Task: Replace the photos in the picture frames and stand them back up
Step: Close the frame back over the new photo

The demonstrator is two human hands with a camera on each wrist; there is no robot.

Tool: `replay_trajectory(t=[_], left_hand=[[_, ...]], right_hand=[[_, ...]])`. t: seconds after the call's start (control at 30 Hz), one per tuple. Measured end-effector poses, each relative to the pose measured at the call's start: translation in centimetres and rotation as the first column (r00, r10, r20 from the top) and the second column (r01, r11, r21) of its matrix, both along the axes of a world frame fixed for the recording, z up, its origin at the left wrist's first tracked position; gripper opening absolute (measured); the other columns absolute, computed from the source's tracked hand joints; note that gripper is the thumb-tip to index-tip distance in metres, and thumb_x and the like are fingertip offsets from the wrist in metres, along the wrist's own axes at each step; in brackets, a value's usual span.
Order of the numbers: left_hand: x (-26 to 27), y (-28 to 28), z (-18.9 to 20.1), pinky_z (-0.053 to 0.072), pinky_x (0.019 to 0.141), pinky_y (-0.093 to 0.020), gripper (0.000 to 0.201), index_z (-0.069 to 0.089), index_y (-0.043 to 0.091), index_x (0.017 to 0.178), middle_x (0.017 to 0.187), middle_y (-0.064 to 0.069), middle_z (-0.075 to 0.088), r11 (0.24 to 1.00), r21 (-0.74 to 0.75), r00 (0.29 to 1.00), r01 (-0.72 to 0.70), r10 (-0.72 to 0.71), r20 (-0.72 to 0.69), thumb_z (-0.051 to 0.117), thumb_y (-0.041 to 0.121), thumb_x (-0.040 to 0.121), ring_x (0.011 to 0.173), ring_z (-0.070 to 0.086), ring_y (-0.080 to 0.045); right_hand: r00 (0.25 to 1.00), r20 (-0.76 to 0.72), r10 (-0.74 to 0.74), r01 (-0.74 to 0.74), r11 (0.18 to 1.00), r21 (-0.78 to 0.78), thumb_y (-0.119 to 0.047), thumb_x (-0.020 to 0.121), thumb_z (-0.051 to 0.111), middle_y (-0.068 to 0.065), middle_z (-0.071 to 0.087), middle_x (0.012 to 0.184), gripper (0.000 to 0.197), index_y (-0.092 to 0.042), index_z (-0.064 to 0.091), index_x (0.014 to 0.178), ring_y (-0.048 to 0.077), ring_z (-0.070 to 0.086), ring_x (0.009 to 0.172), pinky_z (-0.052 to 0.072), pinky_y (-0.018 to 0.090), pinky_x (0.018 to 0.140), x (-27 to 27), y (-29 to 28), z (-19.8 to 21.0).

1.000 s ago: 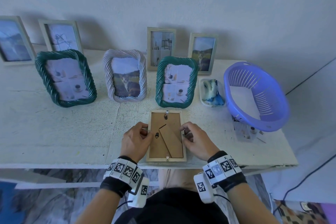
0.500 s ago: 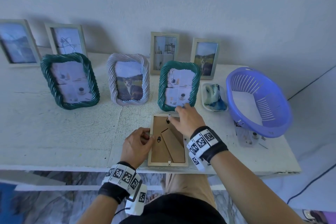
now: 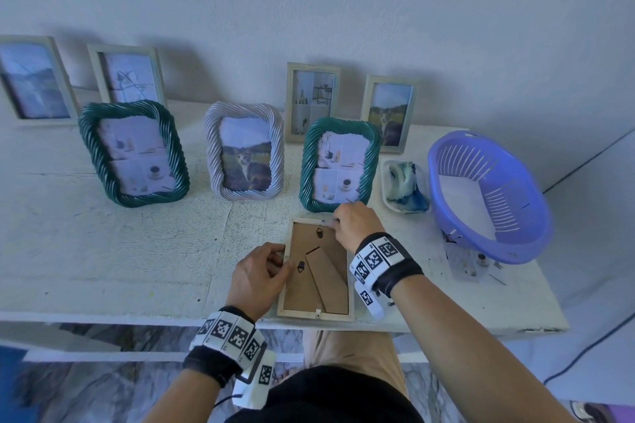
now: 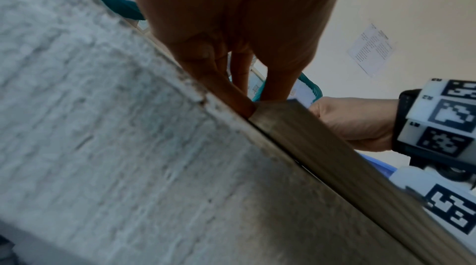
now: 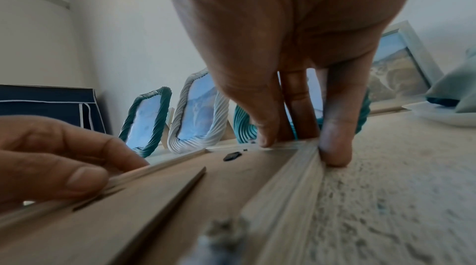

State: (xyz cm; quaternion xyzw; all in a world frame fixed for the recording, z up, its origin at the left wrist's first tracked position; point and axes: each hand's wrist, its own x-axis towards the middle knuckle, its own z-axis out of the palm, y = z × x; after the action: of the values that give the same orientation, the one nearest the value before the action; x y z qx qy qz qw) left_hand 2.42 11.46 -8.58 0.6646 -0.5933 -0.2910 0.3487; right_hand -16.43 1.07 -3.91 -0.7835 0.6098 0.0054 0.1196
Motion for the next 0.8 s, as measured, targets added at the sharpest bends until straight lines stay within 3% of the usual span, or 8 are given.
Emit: replay_trajectory(t=[0.13, 0.2, 0.27, 0.4, 0.53, 0.67, 0.8], left_hand=[[0.1, -0.1, 0.1, 0.047, 0.064, -0.011, 0.022, 0.067, 0.020, 0.104, 0.080, 0.011, 0.064, 1.000, 0.005, 1.000, 0.001, -0.001, -0.004, 0.073, 0.029, 0.085, 0.070, 0.060, -0.004], [0.1, -0.1, 0.3, 0.044, 0.063, -0.008, 0.022, 0.067, 0.020, 0.104, 0.079, 0.011, 0.064, 1.000, 0.012, 1.000, 0.000, 0.001, -0.006, 0.073, 0.029, 0.085, 0.070, 0.060, -0.003], [0.1, -0.2, 0.4, 0.045, 0.064, -0.008, 0.022, 0.067, 0.020, 0.104, 0.079, 0.012, 0.064, 1.000, 0.020, 1.000, -0.005, 0.005, -0.016, 0.073, 0.028, 0.085, 0.069, 0.060, -0.002], [0.1, -0.2, 0.6, 0.048, 0.067, -0.012, 0.021, 0.067, 0.020, 0.104, 0.078, 0.011, 0.065, 0.999, 0.045, 1.000, -0.013, 0.014, -0.021, 0.073, 0.028, 0.085, 0.070, 0.061, -0.003], [0.0, -0.2, 0.6, 0.047, 0.067, -0.013, 0.021, 0.067, 0.019, 0.104, 0.078, 0.010, 0.065, 0.998, 0.055, 0.999, -0.031, 0.032, -0.019, 0.072, 0.027, 0.085, 0.069, 0.060, -0.003], [-0.2, -0.2, 0.5, 0.053, 0.068, -0.020, 0.021, 0.067, 0.019, 0.103, 0.078, 0.010, 0.064, 0.997, 0.062, 0.998, -0.045, 0.047, -0.033, 0.073, 0.026, 0.084, 0.069, 0.061, -0.004], [-0.4, 0.1, 0.5, 0.056, 0.069, -0.026, 0.021, 0.068, 0.019, 0.103, 0.078, 0.010, 0.065, 0.996, 0.058, 0.996, -0.069, 0.072, -0.051, 0.074, 0.026, 0.083, 0.069, 0.063, -0.005]], right_hand=[[0.999, 0.039, -0.029, 0.028, 0.999, 0.022, -0.019, 0.094, 0.055, 0.010, 0.061, 0.075, 0.027, -0.006, 0.058, 0.071, 0.029, 0.059, 0.073, 0.046, 0.032, 0.064, -0.1, -0.2, 0.1], [0.997, 0.064, -0.036, 0.035, 0.999, 0.006, -0.019, 0.094, 0.054, 0.011, 0.061, 0.077, 0.025, -0.006, 0.058, 0.074, 0.029, 0.059, 0.073, 0.042, 0.032, 0.060, -0.4, 0.4, 0.3], [0.995, 0.099, -0.016, 0.021, 0.998, -0.053, -0.022, 0.095, 0.051, 0.009, 0.058, 0.083, 0.020, -0.008, 0.057, 0.082, 0.027, 0.057, 0.076, 0.039, 0.030, 0.059, -0.5, 1.9, 0.8], [0.976, 0.190, 0.104, -0.083, 0.990, -0.115, -0.031, 0.096, 0.049, 0.003, 0.055, 0.096, 0.024, -0.012, 0.063, 0.101, 0.018, 0.051, 0.087, 0.046, 0.027, 0.065, -0.9, 6.6, 1.9], [0.956, 0.173, 0.236, -0.244, 0.969, 0.026, -0.043, 0.095, 0.048, -0.006, 0.049, 0.082, 0.033, -0.015, 0.063, 0.084, 0.012, 0.046, 0.077, 0.039, 0.023, 0.063, -1.4, 11.5, 1.5], [0.953, 0.068, 0.294, -0.288, 0.954, -0.082, -0.056, 0.080, 0.054, -0.004, 0.054, 0.079, 0.042, -0.015, 0.064, 0.078, 0.018, 0.050, 0.075, 0.040, 0.029, 0.063, -1.6, 13.4, 0.2], [0.954, 0.061, 0.294, -0.283, 0.948, -0.144, -0.048, 0.069, 0.075, -0.004, 0.056, 0.076, 0.034, -0.016, 0.064, 0.073, 0.019, 0.054, 0.071, 0.049, 0.033, 0.060, -1.1, 13.9, -0.1]])
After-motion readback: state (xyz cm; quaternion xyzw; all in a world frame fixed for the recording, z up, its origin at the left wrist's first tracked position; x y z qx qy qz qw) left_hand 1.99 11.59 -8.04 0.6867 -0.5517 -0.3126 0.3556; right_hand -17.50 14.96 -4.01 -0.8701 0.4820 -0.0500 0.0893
